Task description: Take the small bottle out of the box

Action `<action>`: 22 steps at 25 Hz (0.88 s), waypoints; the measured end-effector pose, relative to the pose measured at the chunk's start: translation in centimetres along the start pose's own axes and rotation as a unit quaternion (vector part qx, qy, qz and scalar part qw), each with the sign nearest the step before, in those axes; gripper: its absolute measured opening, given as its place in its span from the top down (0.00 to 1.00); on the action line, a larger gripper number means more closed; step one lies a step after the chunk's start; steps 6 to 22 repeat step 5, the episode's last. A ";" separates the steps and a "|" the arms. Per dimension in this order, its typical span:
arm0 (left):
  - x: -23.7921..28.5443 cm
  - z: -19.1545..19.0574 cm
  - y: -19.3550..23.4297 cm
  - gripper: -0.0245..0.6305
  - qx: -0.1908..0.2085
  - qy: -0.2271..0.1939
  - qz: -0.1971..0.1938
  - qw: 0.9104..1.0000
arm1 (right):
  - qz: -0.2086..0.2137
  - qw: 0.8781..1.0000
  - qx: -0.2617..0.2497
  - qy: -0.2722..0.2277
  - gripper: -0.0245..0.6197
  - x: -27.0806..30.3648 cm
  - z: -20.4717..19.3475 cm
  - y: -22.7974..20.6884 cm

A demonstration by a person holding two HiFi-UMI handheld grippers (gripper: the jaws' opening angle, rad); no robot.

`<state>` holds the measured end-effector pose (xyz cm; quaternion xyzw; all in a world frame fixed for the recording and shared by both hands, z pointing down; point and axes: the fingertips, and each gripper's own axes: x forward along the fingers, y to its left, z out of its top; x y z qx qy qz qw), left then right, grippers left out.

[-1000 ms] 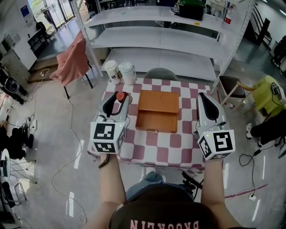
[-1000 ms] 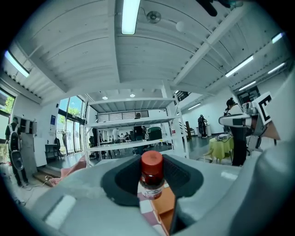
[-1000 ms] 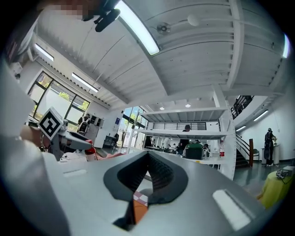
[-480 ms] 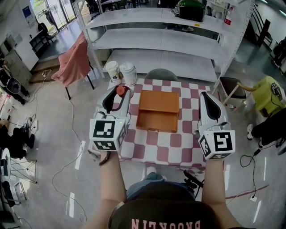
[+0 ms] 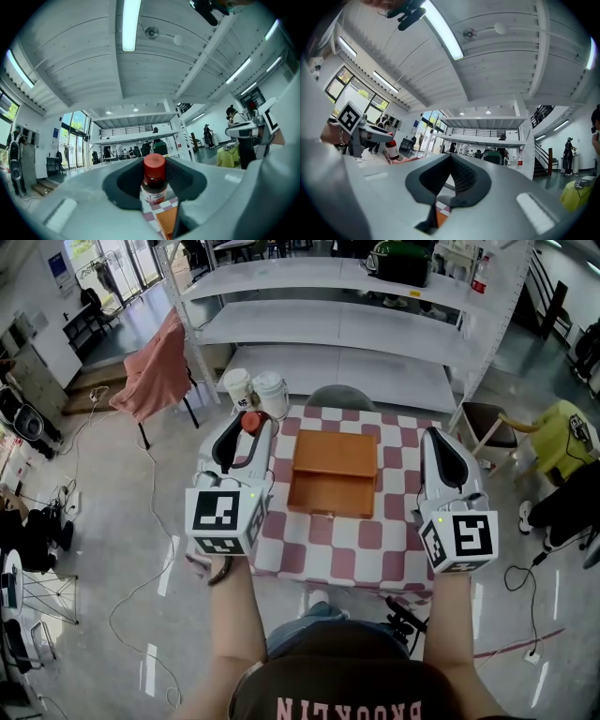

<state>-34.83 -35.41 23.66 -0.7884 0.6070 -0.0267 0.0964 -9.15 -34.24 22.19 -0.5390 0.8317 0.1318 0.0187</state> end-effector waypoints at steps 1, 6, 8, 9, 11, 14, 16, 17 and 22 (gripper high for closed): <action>0.0 0.1 0.1 0.74 0.001 -0.002 0.000 1.000 | 0.000 1.000 0.000 -0.001 0.96 0.1 0.1 0.0; 0.0 0.5 0.3 0.74 0.002 -0.009 0.001 1.000 | -0.002 1.000 0.002 -0.005 0.96 0.3 0.3 -0.1; 0.0 0.5 0.3 0.74 0.002 -0.009 0.001 1.000 | -0.002 1.000 0.002 -0.005 0.96 0.3 0.3 -0.1; 0.0 0.5 0.3 0.74 0.002 -0.009 0.001 1.000 | -0.002 1.000 0.002 -0.005 0.96 0.3 0.3 -0.1; 0.0 0.5 0.3 0.74 0.002 -0.009 0.001 1.000 | -0.002 1.000 0.002 -0.005 0.96 0.3 0.3 -0.1; 0.0 0.5 0.3 0.74 0.002 -0.009 0.001 1.000 | -0.002 1.000 0.002 -0.005 0.96 0.3 0.3 -0.1; 0.0 0.5 0.3 0.74 0.002 -0.009 0.001 1.000 | -0.002 1.000 0.002 -0.005 0.96 0.3 0.3 -0.1; 0.0 0.5 0.3 0.74 0.002 -0.009 0.001 1.000 | -0.002 1.000 0.002 -0.005 0.96 0.3 0.3 -0.1; 0.0 0.5 0.3 0.74 0.002 -0.009 0.001 1.000 | -0.002 1.000 0.002 -0.005 0.96 0.3 0.3 -0.1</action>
